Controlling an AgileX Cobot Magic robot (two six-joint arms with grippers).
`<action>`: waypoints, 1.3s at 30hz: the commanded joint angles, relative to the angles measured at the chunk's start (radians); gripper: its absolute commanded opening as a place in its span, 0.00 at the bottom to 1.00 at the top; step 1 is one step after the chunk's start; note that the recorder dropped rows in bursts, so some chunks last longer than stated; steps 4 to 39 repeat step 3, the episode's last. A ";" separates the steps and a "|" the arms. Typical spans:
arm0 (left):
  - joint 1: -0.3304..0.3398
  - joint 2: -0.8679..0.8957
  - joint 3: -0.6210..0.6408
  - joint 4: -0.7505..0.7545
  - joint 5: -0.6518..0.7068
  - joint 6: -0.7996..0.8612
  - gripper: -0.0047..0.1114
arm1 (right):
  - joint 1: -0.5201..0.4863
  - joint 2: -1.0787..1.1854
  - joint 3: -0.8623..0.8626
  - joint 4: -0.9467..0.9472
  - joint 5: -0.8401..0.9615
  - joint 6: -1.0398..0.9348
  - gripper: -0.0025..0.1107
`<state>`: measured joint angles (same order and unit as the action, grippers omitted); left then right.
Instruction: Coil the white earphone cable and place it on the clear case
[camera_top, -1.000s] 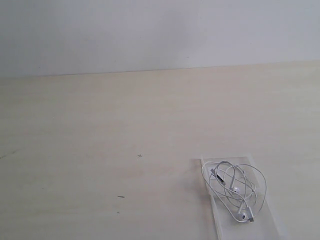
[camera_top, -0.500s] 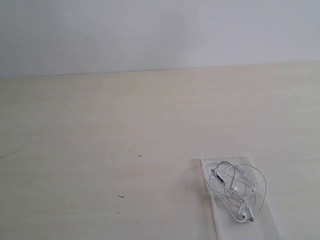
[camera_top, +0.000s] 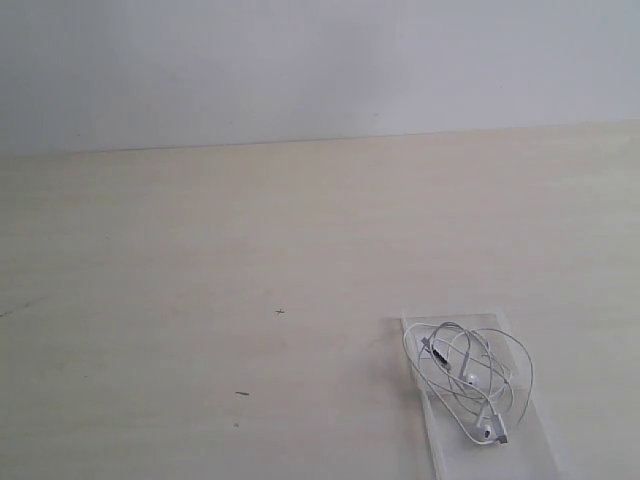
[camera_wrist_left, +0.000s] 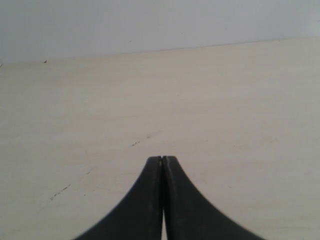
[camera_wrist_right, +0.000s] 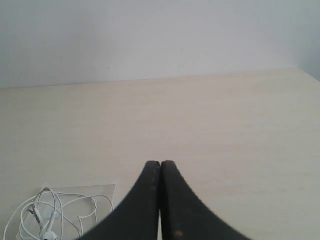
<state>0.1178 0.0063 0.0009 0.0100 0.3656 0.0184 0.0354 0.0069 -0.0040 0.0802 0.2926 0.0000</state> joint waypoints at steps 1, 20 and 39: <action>0.003 -0.006 -0.001 -0.010 -0.009 0.002 0.04 | -0.005 -0.007 0.004 0.000 -0.005 0.000 0.02; 0.003 -0.006 -0.001 -0.010 -0.009 0.002 0.04 | -0.005 -0.007 0.004 0.000 -0.005 0.000 0.02; 0.003 -0.006 -0.001 -0.010 -0.009 0.002 0.04 | -0.005 -0.007 0.004 0.000 -0.005 0.000 0.02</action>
